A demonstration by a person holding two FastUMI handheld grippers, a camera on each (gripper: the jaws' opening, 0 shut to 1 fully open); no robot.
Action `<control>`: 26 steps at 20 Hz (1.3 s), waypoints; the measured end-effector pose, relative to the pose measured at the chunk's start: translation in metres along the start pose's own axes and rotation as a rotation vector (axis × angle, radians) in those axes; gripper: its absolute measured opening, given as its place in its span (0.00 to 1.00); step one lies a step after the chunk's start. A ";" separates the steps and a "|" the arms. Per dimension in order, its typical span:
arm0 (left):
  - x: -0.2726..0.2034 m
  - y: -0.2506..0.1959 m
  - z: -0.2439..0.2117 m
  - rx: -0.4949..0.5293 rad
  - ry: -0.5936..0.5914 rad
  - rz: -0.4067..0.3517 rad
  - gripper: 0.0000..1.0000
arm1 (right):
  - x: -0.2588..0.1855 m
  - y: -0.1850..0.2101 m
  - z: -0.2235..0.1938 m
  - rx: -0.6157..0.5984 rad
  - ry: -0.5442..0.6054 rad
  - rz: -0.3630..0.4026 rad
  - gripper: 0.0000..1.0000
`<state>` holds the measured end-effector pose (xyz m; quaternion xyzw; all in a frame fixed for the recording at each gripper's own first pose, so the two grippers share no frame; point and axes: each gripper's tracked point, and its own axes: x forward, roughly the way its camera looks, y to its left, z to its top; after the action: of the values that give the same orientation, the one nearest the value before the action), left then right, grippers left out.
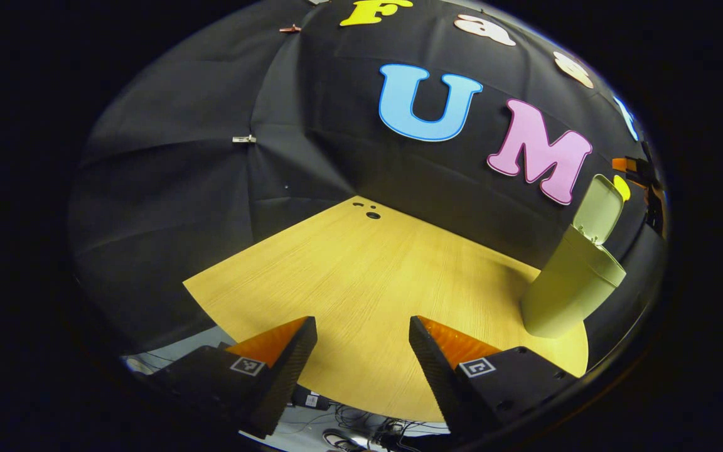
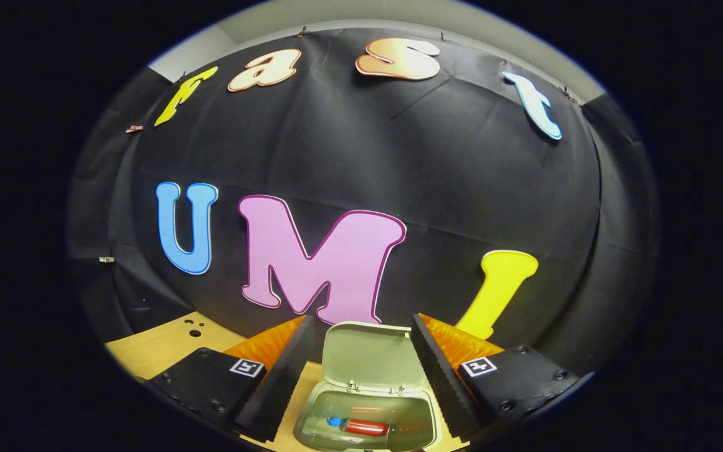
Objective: Press the lid of the desktop garbage bin to open it, pick up the crumpled paper on the desktop and throw it into the bin, then pick up the pop can on the desktop and drop it into the bin, and finally close the garbage bin lid.
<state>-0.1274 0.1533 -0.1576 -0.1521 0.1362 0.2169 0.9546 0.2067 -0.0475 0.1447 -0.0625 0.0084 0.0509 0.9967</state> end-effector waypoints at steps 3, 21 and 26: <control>0.003 -0.005 -0.003 0.020 0.002 0.014 0.96 | 0.023 -0.010 0.001 0.019 -0.006 -0.010 0.97; 0.020 -0.062 -0.018 0.044 0.039 -0.003 0.96 | 0.068 -0.038 -0.042 0.156 0.107 0.008 0.98; 0.021 -0.074 -0.022 0.088 0.047 -0.033 0.96 | 0.033 -0.035 -0.053 0.193 0.115 0.038 0.98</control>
<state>-0.0798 0.0902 -0.1675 -0.1172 0.1655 0.1911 0.9604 0.2425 -0.0853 0.0954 0.0312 0.0719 0.0653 0.9948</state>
